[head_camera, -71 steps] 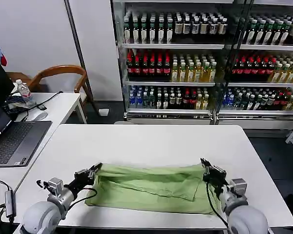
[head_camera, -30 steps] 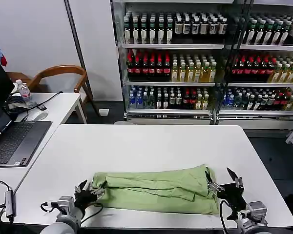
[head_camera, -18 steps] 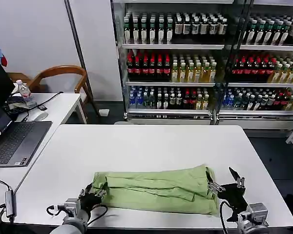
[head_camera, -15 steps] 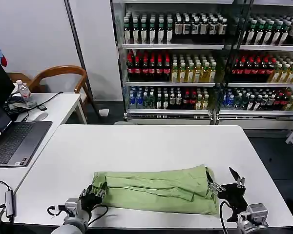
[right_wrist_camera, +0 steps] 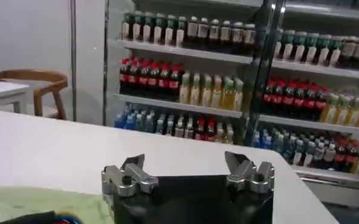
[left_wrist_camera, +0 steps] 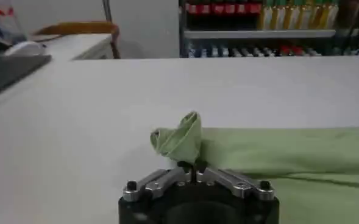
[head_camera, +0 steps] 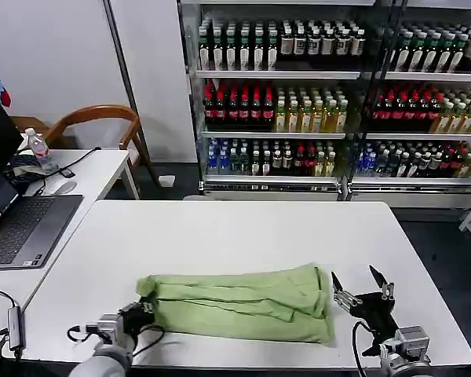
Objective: Fold and organize the clothes.
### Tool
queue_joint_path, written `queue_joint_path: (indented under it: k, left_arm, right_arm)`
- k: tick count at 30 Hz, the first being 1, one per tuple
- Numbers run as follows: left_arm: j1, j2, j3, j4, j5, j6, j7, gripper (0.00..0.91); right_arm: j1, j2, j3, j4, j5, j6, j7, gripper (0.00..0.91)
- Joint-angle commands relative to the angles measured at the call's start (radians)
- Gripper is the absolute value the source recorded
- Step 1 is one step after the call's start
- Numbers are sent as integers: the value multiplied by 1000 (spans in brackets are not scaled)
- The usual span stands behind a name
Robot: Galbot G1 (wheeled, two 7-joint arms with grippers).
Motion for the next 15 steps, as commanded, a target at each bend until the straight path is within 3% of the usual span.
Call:
queue_joint_path:
  k: [1,7,10,15]
  left_arm:
    - [90,63,-409,-21,98,15,149,40]
    - [108,121,-622,-48,10,73,227,40]
    - [122,86,-536,-142,5,77,218,40]
    - [107,-38,-216,-326,22,73,201,40]
  right_arm:
    - [28,-1,-13,-2,-6,2,4,907]
    - [45,-6,-21,1,-6,10,9,907]
    - [46,3,-19,0,-9,13,10,907]
    - [16,16,-5,5,-27,21,11,907]
